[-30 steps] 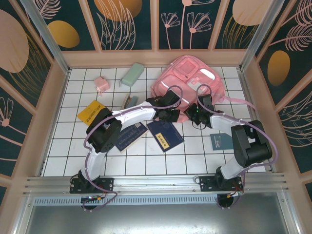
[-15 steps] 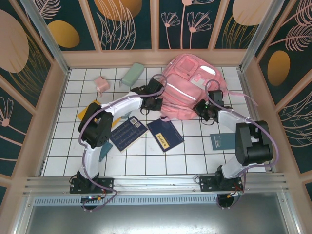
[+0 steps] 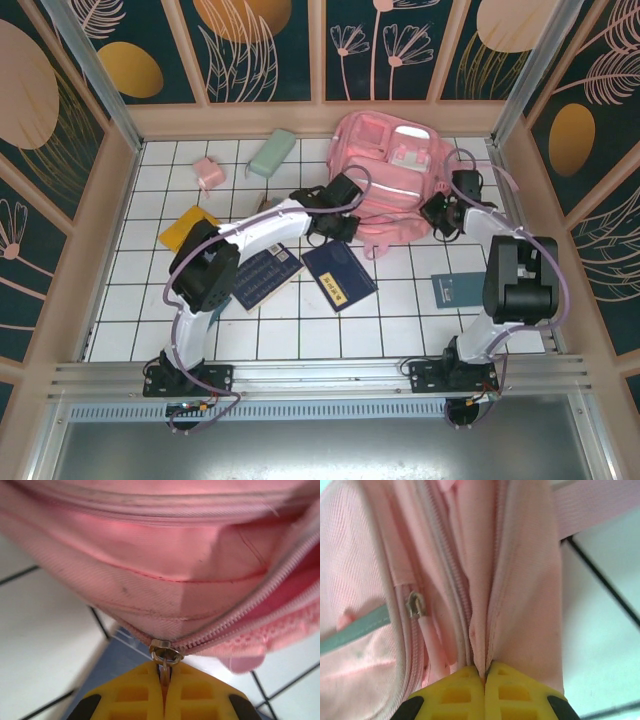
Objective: Pack the student bag
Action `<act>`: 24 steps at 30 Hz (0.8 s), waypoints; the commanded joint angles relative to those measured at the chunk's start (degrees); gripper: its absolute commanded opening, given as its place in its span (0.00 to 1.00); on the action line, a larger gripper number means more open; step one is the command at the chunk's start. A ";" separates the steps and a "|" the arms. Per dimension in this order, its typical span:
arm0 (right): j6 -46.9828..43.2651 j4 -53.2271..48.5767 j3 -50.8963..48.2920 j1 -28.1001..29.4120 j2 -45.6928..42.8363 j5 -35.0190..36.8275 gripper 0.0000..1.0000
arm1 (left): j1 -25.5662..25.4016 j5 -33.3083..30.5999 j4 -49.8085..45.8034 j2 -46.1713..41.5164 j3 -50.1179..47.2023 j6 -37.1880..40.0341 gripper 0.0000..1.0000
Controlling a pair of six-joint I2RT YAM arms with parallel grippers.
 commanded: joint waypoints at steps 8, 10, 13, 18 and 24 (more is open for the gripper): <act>-2.19 4.27 7.04 -4.60 3.57 6.85 0.30 | -10.48 7.05 -1.05 0.21 6.12 -7.46 0.00; -2.21 4.04 5.46 -4.97 1.32 7.35 0.49 | -10.93 8.39 0.15 2.02 7.21 -8.47 0.00; -2.14 2.28 3.09 -4.90 -2.90 8.45 0.63 | -10.96 8.46 0.71 4.46 9.57 -8.86 0.00; -2.10 -1.17 -2.70 -4.78 -12.51 6.90 0.66 | -10.96 9.19 -0.26 9.37 14.95 -8.70 0.00; -0.91 -6.15 -12.28 -3.24 -24.97 1.41 0.66 | -10.96 9.86 -1.34 12.73 18.62 -8.69 0.00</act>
